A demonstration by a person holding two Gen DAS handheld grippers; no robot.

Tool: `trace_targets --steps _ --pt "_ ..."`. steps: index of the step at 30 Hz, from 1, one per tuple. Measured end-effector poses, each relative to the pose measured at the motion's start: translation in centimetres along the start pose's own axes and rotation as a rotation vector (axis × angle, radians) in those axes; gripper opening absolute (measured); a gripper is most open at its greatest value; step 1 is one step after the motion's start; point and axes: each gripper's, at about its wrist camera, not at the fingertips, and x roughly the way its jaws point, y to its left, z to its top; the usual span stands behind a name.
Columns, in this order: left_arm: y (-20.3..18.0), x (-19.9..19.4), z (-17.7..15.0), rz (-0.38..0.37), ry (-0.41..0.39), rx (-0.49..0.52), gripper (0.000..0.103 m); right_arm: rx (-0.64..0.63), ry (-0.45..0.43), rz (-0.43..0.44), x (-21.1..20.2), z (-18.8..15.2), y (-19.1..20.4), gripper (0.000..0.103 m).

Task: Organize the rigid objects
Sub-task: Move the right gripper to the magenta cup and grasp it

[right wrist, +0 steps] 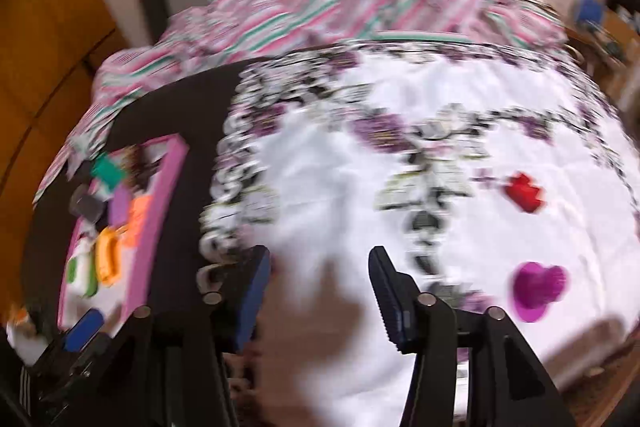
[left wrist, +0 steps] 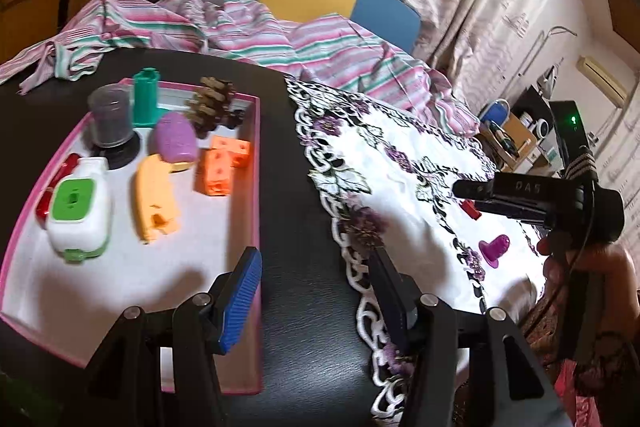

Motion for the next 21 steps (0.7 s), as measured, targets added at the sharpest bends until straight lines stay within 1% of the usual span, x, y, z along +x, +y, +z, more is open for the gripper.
trace_targets --steps 2,4,10,13,15,16,19,21 --pt "-0.8 0.6 0.3 -0.012 0.012 0.007 0.056 0.081 0.001 -0.012 -0.4 0.5 -2.6 0.062" --pt "-1.5 1.0 0.5 -0.025 0.02 0.018 0.056 0.158 0.015 -0.015 -0.5 0.9 -4.9 0.064" --pt "-5.1 2.5 1.2 -0.07 0.052 0.106 0.057 0.417 0.1 -0.038 -0.2 1.6 -12.4 0.067" --pt "-6.3 3.1 1.4 -0.084 0.067 0.133 0.057 0.462 0.151 -0.09 0.1 1.6 -14.9 0.067" --pt "-6.9 3.6 1.3 -0.095 0.081 0.14 0.057 0.468 0.215 -0.117 0.8 1.7 -16.5 0.067" --pt "-7.0 3.6 1.3 -0.099 0.084 0.14 0.057 0.477 0.253 -0.116 1.2 1.7 -17.3 0.067" --pt "-7.5 4.1 1.1 -0.107 0.098 0.146 0.057 0.48 0.327 -0.109 2.2 1.5 -18.6 0.067" --pt "-7.7 4.2 1.0 -0.111 0.108 0.147 0.057 0.457 0.359 -0.101 2.7 1.4 -18.9 0.062"
